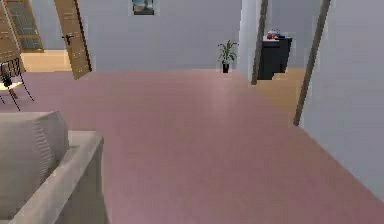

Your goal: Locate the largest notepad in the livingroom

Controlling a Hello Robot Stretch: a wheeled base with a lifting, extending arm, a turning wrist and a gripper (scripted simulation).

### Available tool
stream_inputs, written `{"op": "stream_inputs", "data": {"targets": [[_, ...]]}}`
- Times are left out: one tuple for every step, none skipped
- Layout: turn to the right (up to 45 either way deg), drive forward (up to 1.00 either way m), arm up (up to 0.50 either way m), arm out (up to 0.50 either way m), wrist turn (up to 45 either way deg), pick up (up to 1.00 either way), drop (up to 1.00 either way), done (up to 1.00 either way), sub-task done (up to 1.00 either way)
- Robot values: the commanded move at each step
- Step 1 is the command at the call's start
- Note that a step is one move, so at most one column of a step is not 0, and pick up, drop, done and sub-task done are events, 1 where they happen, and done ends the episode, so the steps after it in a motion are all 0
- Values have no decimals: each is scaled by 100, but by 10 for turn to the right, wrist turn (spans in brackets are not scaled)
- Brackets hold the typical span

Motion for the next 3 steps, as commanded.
{"op": "stream_inputs", "data": {"targets": [[0, 100, 0, 0, 0, 0, 0, 0, 0], [-60, 0, 0, 0, 0, 0, 0, 0, 0], [0, 50, 0, 0, 0, 0, 0, 0, 0]]}}
